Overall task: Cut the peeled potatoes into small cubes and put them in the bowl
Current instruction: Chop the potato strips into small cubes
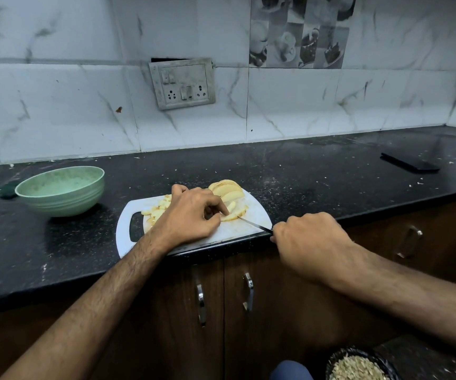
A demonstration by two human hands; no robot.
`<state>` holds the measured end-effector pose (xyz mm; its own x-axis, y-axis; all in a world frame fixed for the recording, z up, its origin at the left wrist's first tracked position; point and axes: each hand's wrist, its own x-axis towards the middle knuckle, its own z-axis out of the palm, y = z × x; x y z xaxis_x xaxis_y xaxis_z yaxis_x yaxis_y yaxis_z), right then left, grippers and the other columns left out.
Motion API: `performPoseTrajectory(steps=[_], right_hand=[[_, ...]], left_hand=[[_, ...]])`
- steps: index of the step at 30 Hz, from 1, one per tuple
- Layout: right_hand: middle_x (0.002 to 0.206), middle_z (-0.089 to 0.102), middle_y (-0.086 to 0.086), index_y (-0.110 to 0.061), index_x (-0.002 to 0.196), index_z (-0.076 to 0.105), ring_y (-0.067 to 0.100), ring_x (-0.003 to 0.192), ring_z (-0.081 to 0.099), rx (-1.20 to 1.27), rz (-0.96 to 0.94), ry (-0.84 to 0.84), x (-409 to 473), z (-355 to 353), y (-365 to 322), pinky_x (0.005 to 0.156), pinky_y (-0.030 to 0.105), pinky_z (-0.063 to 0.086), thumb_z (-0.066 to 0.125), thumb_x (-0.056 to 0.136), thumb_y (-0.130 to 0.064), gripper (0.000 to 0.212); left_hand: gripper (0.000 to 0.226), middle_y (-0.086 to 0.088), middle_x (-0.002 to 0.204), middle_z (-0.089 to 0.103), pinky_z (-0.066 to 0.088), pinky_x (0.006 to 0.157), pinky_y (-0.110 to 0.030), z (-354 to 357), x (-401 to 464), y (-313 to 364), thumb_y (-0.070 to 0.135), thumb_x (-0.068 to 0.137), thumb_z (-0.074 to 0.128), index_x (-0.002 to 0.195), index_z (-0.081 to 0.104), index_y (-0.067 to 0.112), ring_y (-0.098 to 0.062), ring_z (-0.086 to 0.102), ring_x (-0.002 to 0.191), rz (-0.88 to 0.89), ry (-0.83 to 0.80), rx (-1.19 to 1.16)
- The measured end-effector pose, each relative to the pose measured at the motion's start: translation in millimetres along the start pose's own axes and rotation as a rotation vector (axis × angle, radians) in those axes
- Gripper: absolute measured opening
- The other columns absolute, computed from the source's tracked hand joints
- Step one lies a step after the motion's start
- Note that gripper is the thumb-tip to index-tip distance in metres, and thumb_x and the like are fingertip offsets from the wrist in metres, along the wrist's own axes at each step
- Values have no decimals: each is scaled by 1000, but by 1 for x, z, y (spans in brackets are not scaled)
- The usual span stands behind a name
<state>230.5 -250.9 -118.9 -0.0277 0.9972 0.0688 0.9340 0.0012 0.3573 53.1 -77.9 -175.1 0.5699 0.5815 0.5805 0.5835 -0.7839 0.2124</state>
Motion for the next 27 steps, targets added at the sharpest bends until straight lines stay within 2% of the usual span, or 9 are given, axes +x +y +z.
performPoseTrajectory(steps=[3, 5, 8, 11, 15, 18, 21, 23, 27], right_hand=[[113, 64, 6, -19, 109, 58, 31, 103, 63, 54, 25, 14, 1, -3, 8, 71, 36, 40, 36, 104, -32, 27], [114, 64, 7, -19, 107, 57, 31, 104, 62, 136, 52, -15, 2, -7, 13, 71, 37, 37, 33, 104, -39, 32], [115, 62, 8, -21, 99, 53, 32, 104, 61, 231, 58, -93, 3, -13, 13, 74, 38, 39, 32, 104, -45, 32], [119, 60, 10, -18, 108, 56, 33, 108, 59, 263, 61, -172, 4, -14, 6, 81, 40, 42, 34, 104, -43, 34], [120, 59, 11, -20, 99, 48, 33, 107, 59, 301, 77, -244, 8, -17, 1, 79, 38, 41, 38, 102, -36, 19], [121, 60, 9, -17, 113, 55, 32, 107, 60, 161, 46, -179, 5, -16, -5, 77, 39, 42, 38, 102, -30, 24], [114, 64, 5, -17, 114, 59, 31, 103, 64, -17, -37, -32, -1, -4, -14, 78, 41, 50, 37, 102, -24, 26], [114, 63, 5, -18, 113, 59, 31, 103, 63, -5, -36, -2, -3, -3, -9, 79, 40, 50, 36, 103, -26, 26], [113, 64, 7, -19, 106, 58, 31, 104, 62, 133, 3, -14, -6, -11, 6, 72, 36, 38, 31, 105, -40, 34]], left_hand=[[21, 18, 80, 67, 25, 88, -37, -2, -3, -1, 39, 77, 58, 87, 75, 36, 2, 58, 86, -3, 10, -6], [19, 19, 80, 67, 25, 87, -38, -2, -3, -1, 44, 77, 60, 87, 75, 37, 2, 57, 87, 7, 9, 10], [15, 20, 79, 65, 23, 85, -36, -2, -3, -2, 43, 77, 64, 86, 74, 38, 3, 56, 86, 19, 10, 26], [7, 21, 78, 65, 22, 86, -36, -2, -3, -4, 41, 78, 71, 83, 73, 36, 3, 55, 86, 24, 6, 24], [9, 21, 75, 65, 17, 82, -32, -2, -2, -6, 41, 75, 75, 73, 70, 33, 3, 56, 83, 23, 12, 4], [14, 23, 71, 64, 16, 80, -31, -4, -1, -6, 46, 72, 69, 70, 72, 32, 4, 56, 81, 14, 10, -12], [15, 23, 73, 67, 16, 81, -31, -6, -2, -8, 47, 71, 68, 70, 74, 33, 3, 58, 81, 18, 1, -19], [15, 23, 74, 68, 17, 82, -31, -9, -3, -8, 48, 71, 68, 70, 73, 34, 2, 59, 81, 14, -1, -30], [10, 30, 73, 67, 21, 87, -33, -10, -7, -7, 46, 71, 70, 71, 73, 36, 5, 60, 80, 4, 25, -72]])
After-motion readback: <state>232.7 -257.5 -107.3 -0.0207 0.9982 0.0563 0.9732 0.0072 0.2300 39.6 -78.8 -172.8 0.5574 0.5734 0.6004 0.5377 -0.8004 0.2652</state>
